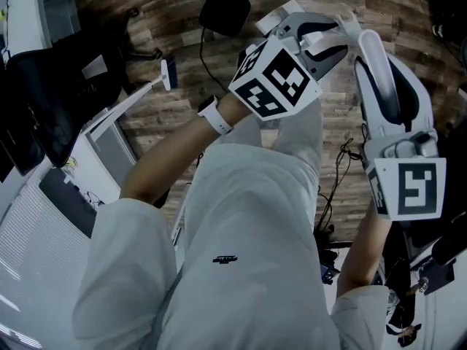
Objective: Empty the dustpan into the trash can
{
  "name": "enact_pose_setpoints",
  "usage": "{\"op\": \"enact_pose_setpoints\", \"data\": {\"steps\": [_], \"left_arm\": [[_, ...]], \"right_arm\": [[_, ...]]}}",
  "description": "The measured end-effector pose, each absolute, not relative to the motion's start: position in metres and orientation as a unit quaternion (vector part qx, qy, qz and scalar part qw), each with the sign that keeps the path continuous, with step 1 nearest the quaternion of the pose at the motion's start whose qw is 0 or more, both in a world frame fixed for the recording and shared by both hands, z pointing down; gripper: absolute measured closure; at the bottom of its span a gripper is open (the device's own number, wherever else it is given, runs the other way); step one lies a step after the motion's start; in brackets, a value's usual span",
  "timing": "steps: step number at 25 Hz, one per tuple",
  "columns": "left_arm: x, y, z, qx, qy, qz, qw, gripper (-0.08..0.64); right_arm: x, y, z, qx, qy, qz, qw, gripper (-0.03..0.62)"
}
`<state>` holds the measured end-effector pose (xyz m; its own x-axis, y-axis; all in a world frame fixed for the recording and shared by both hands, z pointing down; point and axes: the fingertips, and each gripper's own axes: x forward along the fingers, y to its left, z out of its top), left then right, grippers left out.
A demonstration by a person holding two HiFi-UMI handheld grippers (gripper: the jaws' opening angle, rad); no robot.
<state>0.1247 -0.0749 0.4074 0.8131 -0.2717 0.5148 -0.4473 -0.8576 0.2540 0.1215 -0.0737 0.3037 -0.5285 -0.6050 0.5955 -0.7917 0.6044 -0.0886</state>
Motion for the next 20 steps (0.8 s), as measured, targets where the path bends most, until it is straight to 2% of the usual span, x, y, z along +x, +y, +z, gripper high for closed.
{"op": "enact_pose_setpoints", "data": {"steps": [20], "left_arm": [[0.113,-0.099,0.329,0.955,-0.177,0.204,0.119,0.462]], "right_arm": [[0.095,-0.074,0.22,0.393,-0.875,0.117,0.257,0.462]]}}
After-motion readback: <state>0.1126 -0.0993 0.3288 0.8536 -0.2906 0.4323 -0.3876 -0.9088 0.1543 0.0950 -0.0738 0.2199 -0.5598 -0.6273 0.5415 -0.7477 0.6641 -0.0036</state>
